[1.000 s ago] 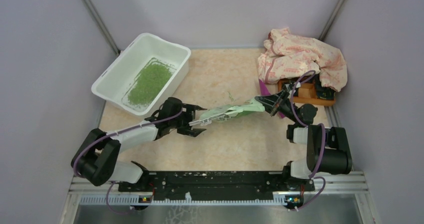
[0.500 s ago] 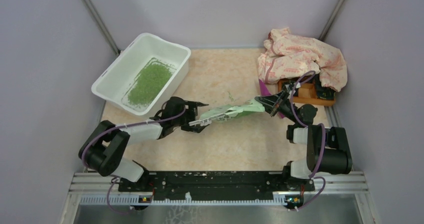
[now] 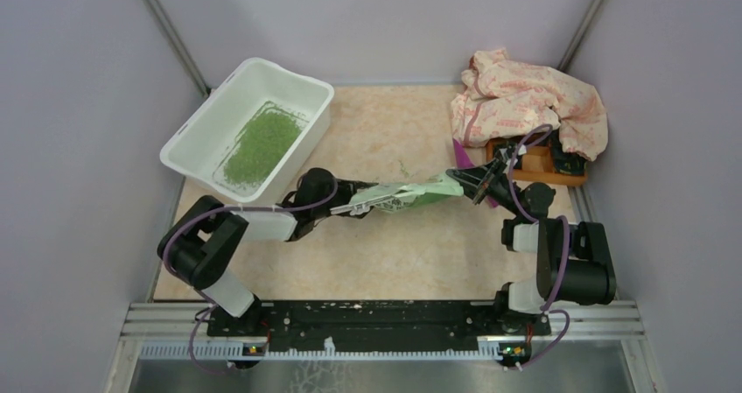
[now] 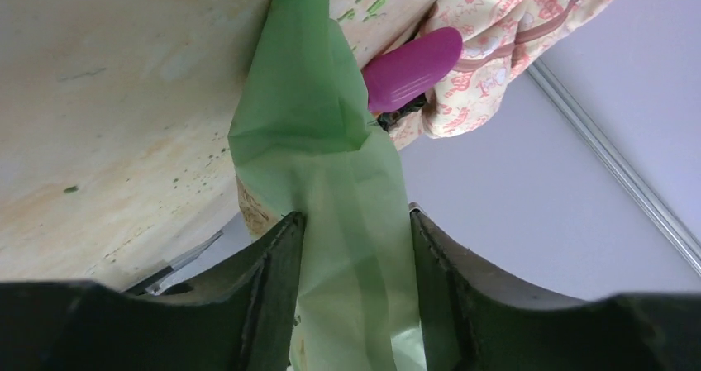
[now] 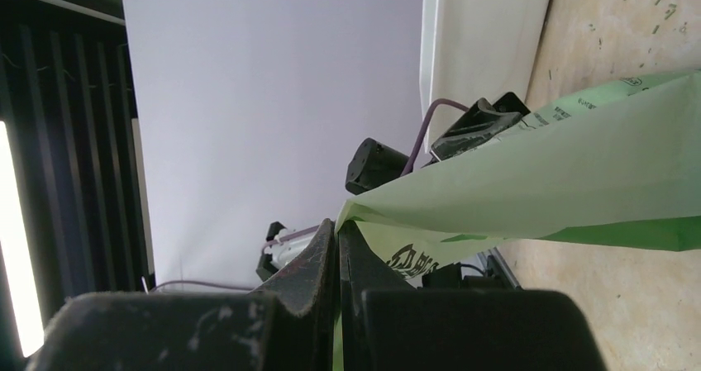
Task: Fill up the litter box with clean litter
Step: Pick up the cat litter bag at the center of the board.
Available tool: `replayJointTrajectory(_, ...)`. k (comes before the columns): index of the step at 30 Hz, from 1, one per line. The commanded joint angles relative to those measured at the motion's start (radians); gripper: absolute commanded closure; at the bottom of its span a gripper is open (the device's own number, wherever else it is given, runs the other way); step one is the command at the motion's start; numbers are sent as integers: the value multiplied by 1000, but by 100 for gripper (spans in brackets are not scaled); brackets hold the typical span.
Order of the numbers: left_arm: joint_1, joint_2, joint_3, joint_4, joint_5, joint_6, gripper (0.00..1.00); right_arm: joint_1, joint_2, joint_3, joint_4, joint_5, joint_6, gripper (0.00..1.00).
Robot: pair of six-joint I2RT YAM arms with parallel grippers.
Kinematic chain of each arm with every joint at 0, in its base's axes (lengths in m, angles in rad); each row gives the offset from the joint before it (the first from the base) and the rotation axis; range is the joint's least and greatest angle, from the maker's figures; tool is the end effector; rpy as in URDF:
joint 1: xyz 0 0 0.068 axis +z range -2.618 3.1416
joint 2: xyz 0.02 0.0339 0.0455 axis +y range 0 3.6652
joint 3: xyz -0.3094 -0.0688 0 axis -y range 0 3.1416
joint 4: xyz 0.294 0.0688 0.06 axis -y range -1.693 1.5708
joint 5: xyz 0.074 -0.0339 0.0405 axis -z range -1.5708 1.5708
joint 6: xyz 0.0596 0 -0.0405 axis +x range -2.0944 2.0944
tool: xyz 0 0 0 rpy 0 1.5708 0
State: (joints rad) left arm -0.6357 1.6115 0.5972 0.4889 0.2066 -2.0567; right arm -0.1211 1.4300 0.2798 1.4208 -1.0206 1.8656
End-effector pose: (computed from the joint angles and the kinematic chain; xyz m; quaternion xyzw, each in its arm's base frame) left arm 0.2770 -0.2196 0.1383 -0.5231 0.6869 -0.5040 0.0235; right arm 0.2570 0.0199 0.2041 0.2303 0.6141 0.7220 0.2203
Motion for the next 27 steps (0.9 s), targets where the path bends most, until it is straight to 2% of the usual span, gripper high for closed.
replayJointTrajectory(1, -7, 20, -3, 199, -29, -63, 57, -8, -45, 22, 73, 16, -38, 100)
replayJointTrajectory(3, -6, 16, -25, 232, -37, -68, 72, -8, -71, 33, 7, 8, -77, 100)
replayJointTrajectory(4, -5, 11, -35, 241, -36, -68, 76, -9, -88, 42, -37, 3, -99, 100)
replayJointTrajectory(8, 15, -35, -66, 235, 1, -58, 83, -8, -174, 93, -268, -22, -214, 100)
replayJointTrajectory(10, 34, -83, -62, 175, 30, -27, 84, -8, -218, 122, -397, -28, -290, 100)
replayJointTrajectory(11, 46, -110, -54, 117, 44, -8, 84, -8, -240, 138, -483, -27, -332, 96)
replayJointTrajectory(13, 68, -168, -37, 11, 75, 25, 83, -8, -282, 195, -710, -26, -472, 88)
replayJointTrajectory(15, 91, -222, -24, -79, 104, 53, 83, -8, -322, 289, -1038, 10, -693, 82)
replayJointTrajectory(17, 115, -275, -6, -164, 137, 89, 82, -7, -344, 421, -1403, 110, -996, 76)
replayJointTrajectory(19, 139, -307, 14, -255, 170, 127, 82, -3, -342, 533, -1625, 195, -1164, 73)
replayJointTrajectory(22, 171, -340, 23, -351, 216, 171, 81, 7, -324, 625, -1771, 271, -1295, 66)
replayJointTrajectory(24, 192, -352, 20, -391, 251, 195, 81, 20, -323, 647, -1816, 313, -1344, 57)
replayJointTrajectory(27, 209, -373, 3, -434, 269, 220, 81, 38, -326, 664, -1847, 355, -1395, 52)
